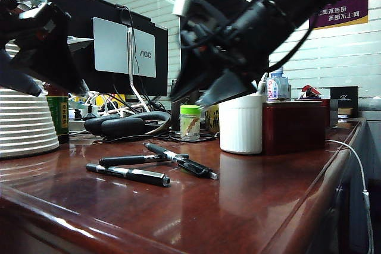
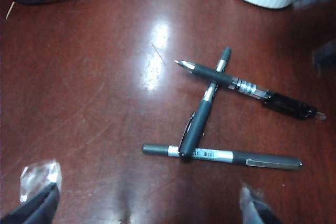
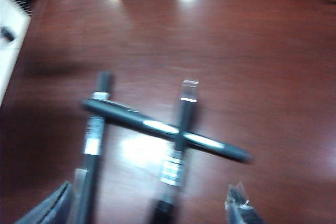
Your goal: Pick up all the pens on the desk and put them into the pen holder one by one.
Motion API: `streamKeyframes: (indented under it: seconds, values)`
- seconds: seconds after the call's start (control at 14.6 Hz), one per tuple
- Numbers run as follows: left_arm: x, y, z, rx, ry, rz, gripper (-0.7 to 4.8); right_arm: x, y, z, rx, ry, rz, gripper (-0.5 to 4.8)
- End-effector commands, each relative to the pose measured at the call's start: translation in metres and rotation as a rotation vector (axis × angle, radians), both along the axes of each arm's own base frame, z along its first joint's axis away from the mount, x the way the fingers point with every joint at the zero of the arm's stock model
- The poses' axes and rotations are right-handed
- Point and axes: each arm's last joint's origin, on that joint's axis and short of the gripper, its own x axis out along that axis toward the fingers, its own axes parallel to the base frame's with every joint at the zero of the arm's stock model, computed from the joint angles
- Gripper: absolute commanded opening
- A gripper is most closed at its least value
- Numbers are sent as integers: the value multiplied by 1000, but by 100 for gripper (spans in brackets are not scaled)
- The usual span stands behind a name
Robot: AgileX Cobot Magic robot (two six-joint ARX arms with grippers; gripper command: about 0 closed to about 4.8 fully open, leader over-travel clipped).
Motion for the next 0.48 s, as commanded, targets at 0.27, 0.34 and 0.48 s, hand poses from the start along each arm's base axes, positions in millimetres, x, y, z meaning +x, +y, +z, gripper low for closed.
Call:
streamKeyframes:
  seconds: [0.27, 0.34, 0.48]
  values:
    - [-1, 1, -1, 14, 17, 1, 479, 0, 30, -43, -103, 37, 15, 372]
    - [-2, 1, -2, 20, 28, 1, 479, 2, 32, -47, -115, 27, 1, 367]
    - [-3, 2, -3, 29, 42, 1, 479, 6, 34, -52, -118, 0, -21, 366]
